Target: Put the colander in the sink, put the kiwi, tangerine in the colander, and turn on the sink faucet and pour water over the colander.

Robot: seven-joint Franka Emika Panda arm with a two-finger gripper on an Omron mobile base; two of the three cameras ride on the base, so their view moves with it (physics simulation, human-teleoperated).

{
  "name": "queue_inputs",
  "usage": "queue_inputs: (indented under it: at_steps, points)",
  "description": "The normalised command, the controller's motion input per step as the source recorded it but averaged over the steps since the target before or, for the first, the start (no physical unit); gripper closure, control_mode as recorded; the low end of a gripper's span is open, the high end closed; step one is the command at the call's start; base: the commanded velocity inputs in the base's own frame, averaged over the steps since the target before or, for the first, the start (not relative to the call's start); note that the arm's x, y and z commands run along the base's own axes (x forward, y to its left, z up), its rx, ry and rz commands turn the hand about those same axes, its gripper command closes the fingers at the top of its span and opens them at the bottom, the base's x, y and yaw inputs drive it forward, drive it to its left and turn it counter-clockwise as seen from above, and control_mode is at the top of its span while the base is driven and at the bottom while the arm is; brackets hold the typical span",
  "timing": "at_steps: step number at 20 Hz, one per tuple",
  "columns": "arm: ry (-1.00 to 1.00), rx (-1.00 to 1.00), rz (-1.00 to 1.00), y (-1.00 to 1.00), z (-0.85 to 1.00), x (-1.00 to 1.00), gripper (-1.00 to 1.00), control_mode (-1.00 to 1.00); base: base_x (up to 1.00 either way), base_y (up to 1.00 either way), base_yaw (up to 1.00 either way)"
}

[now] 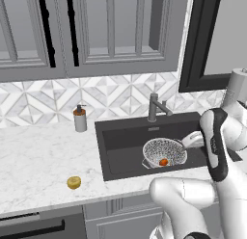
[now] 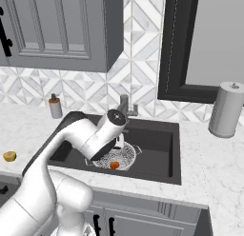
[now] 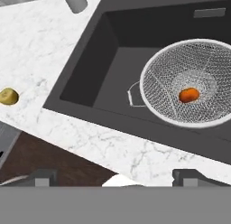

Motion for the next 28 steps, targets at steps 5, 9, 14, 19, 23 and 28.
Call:
queue_inputs:
  at_steps: [5, 9, 14, 19, 23, 28]
  points:
    - [0.00, -0.10, 0.00, 0.85, 0.41, -0.28, -1.00, -1.00, 0.00, 0.00, 0.00]
    - [0.01, -0.12, 0.00, 0.96, 0.37, -0.15, -1.00, -1.00, 0.00, 0.00, 0.00]
    - [0.03, -0.12, 0.01, 1.00, 0.23, -0.07, -1.00, -1.00, 0.00, 0.00, 0.00]
    - [0.01, -0.12, 0.05, 1.00, 0.08, -0.11, -1.00, -1.00, 0.00, 0.00, 0.00]
    - [0.01, -0.11, 0.06, 0.94, -0.05, -0.35, -1.00, -1.00, 0.00, 0.00, 0.00]
    - [0.00, 0.00, 0.01, 0.74, -0.18, -0.28, -1.00, -1.00, 0.00, 0.00, 0.00]
